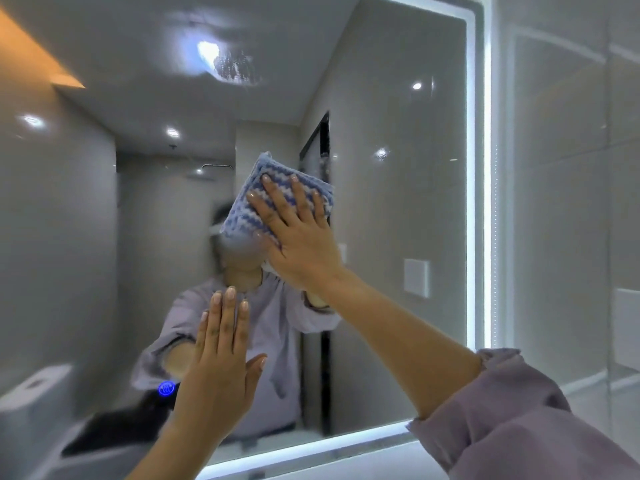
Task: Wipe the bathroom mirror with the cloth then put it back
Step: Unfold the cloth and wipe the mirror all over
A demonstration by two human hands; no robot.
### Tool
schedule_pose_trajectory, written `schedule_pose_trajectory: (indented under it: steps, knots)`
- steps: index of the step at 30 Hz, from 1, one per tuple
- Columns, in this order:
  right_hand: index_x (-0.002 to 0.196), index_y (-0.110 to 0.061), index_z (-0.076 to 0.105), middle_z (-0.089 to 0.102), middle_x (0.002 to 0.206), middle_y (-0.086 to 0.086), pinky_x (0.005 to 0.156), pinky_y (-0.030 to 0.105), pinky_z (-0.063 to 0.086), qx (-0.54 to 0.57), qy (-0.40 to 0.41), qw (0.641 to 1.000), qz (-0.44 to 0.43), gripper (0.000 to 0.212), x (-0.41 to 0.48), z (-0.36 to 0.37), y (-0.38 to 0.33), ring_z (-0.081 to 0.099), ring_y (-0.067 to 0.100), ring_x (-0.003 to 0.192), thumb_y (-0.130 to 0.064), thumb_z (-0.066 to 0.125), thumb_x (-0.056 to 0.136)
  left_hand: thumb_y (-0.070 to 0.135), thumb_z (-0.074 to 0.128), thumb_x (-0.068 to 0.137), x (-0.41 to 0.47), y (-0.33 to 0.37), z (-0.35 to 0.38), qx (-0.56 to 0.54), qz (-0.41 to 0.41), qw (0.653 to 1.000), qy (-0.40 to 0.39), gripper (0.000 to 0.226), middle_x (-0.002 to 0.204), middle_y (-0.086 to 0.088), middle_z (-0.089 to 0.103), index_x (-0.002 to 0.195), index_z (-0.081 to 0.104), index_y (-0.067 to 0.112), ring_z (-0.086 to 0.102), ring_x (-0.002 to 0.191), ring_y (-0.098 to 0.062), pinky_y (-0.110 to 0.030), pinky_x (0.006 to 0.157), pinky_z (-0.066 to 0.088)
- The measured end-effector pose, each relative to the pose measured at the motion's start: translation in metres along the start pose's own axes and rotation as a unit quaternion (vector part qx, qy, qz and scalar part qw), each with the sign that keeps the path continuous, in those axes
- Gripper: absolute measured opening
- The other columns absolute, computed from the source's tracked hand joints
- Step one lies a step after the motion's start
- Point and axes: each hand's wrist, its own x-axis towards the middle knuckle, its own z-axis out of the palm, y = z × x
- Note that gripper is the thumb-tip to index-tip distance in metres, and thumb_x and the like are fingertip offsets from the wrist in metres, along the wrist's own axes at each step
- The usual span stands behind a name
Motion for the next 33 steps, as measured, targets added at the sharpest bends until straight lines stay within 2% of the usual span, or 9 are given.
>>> schedule_pose_trajectory:
  steps: [3, 5, 9, 13, 18, 21, 26, 29, 33]
  knots:
    - [0.149, -0.028, 0.020, 0.018, 0.158, -0.001, 0.119, 0.046, 0.000, -0.020, -0.003, 0.999, -0.037, 0.056, -0.004, -0.006, 0.027, 0.005, 0.027, 0.147, -0.048, 0.029, 0.097, 0.046, 0.032, 0.090, 0.000, 0.000, -0.001, -0.011, -0.002, 1.000, 0.008, 0.076, 0.155, -0.024, 0.012, 0.145, 0.018, -0.005, 0.013, 0.143, -0.037, -0.044, 0.116, 0.011]
    - [0.149, -0.027, 0.019, 0.018, 0.158, 0.001, 0.118, 0.046, 0.002, -0.026, -0.008, 1.000, -0.002, 0.057, -0.012, -0.011, 0.052, 0.006, 0.028, 0.146, -0.049, 0.024, 0.097, 0.046, 0.034, 0.090, 0.000, 0.000, -0.001, -0.016, 0.000, 1.000, 0.016, 0.076, 0.155, -0.023, 0.012, 0.145, 0.018, -0.005, 0.013, 0.143, -0.037, -0.044, 0.115, 0.013]
    - [0.149, -0.028, 0.000, 0.002, 0.160, 0.002, 0.119, 0.040, -0.005, -0.020, -0.013, 0.981, 0.194, 0.059, -0.036, -0.020, 0.103, -0.004, 0.025, 0.147, -0.051, 0.011, 0.096, 0.045, 0.034, 0.089, 0.000, 0.000, -0.001, -0.021, -0.004, 0.999, 0.026, 0.077, 0.155, -0.022, 0.012, 0.146, 0.015, -0.003, 0.014, 0.143, -0.037, -0.043, 0.115, 0.013]
    - [0.150, -0.028, -0.002, -0.006, 0.160, 0.000, 0.118, 0.042, -0.008, 0.073, 0.014, 0.913, 0.402, 0.059, -0.026, -0.030, 0.131, -0.009, 0.021, 0.146, -0.050, 0.013, 0.097, 0.047, 0.028, 0.092, 0.000, 0.001, 0.000, -0.026, -0.009, 1.000, 0.006, 0.073, 0.155, -0.023, 0.013, 0.145, 0.018, -0.003, 0.016, 0.143, -0.038, -0.046, 0.111, 0.021]
    - [0.151, -0.023, -0.005, -0.007, 0.160, 0.002, 0.117, 0.047, -0.009, 0.098, 0.029, 0.867, 0.488, 0.060, 0.006, -0.027, 0.110, -0.011, 0.028, 0.146, -0.049, 0.013, 0.099, 0.048, 0.029, 0.092, 0.000, 0.000, -0.001, -0.021, -0.013, 1.000, -0.016, 0.074, 0.155, -0.023, 0.013, 0.145, 0.020, -0.003, 0.013, 0.144, -0.037, -0.046, 0.112, 0.018]
    - [0.151, -0.022, -0.002, -0.005, 0.160, 0.004, 0.117, 0.048, -0.010, 0.063, 0.032, 0.897, 0.437, 0.059, 0.019, -0.025, 0.091, -0.011, 0.030, 0.146, -0.048, 0.013, 0.100, 0.048, 0.031, 0.091, 0.001, 0.000, -0.001, -0.019, -0.008, 1.000, -0.012, 0.074, 0.154, -0.024, 0.016, 0.144, 0.022, -0.003, 0.012, 0.143, -0.037, -0.044, 0.115, 0.013]
    - [0.150, -0.018, 0.014, 0.011, 0.159, 0.009, 0.115, 0.043, -0.013, -0.003, 0.045, 0.989, 0.141, 0.057, 0.027, -0.011, 0.021, -0.004, 0.030, 0.145, -0.040, 0.027, 0.099, 0.046, 0.036, 0.090, 0.001, 0.000, -0.001, -0.026, -0.006, 1.000, 0.004, 0.073, 0.153, -0.024, 0.021, 0.142, 0.027, -0.004, 0.016, 0.143, -0.036, -0.045, 0.112, 0.020]
    - [0.151, -0.024, 0.008, 0.007, 0.160, 0.004, 0.118, 0.046, -0.007, -0.009, -0.002, 0.999, 0.052, 0.058, 0.021, -0.006, 0.004, -0.005, 0.030, 0.146, -0.045, 0.026, 0.099, 0.046, 0.033, 0.091, 0.001, -0.001, -0.002, -0.027, -0.005, 1.000, -0.005, 0.072, 0.153, -0.024, 0.020, 0.142, 0.027, -0.005, 0.017, 0.143, -0.037, -0.049, 0.111, 0.024]
    - [0.148, -0.032, 0.010, 0.011, 0.159, -0.003, 0.119, 0.043, -0.004, -0.007, -0.029, 1.000, 0.001, 0.055, 0.013, -0.017, 0.031, -0.001, 0.026, 0.147, -0.045, 0.029, 0.099, 0.046, 0.033, 0.092, 0.001, -0.001, -0.003, -0.036, -0.008, 0.999, -0.003, 0.072, 0.154, -0.024, 0.017, 0.143, 0.025, -0.004, 0.015, 0.144, -0.036, -0.049, 0.111, 0.024]
